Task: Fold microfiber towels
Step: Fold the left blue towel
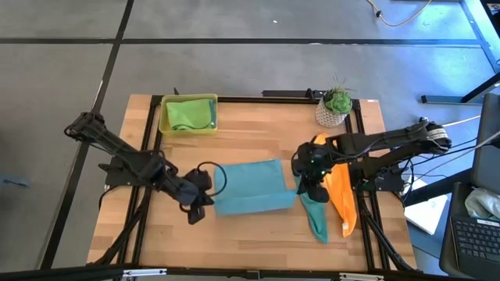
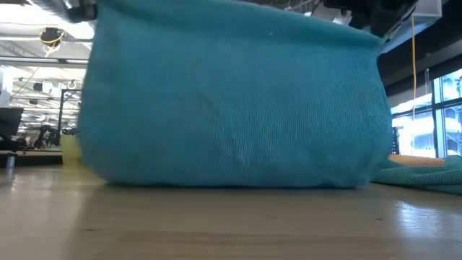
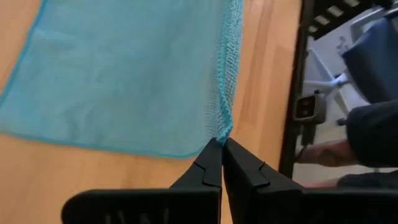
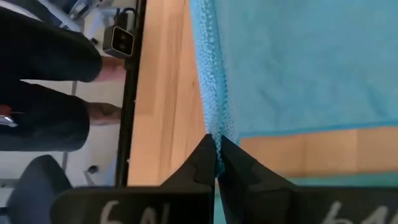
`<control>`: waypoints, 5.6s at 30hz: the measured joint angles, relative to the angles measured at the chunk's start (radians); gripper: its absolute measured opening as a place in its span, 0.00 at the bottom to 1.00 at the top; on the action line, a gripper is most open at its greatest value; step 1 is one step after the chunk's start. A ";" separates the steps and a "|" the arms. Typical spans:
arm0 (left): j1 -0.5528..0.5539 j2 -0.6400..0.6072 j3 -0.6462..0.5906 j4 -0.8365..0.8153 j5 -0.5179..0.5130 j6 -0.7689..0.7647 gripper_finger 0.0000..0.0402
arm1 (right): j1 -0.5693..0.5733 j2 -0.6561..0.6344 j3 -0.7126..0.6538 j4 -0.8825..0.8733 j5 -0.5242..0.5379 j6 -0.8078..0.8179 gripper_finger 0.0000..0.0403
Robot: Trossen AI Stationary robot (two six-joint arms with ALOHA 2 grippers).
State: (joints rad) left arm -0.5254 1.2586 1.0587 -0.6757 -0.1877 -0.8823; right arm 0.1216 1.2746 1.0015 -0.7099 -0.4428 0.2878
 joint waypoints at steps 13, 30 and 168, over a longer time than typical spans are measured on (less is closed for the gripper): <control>0.066 0.000 -0.178 -0.011 -0.125 0.051 0.00 | -0.071 0.003 -0.174 0.196 0.288 -0.064 0.02; 0.204 0.000 -0.320 0.119 -0.107 0.108 0.00 | -0.182 0.018 -0.321 0.403 0.344 -0.063 0.02; 0.071 0.321 -0.270 0.425 0.138 0.146 0.02 | 0.231 0.263 -0.235 0.373 0.439 -0.022 0.04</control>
State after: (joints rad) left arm -0.4543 1.5796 0.7887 -0.2506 -0.0497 -0.7366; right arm 0.3523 1.5379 0.7670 -0.3367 -0.0040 0.2657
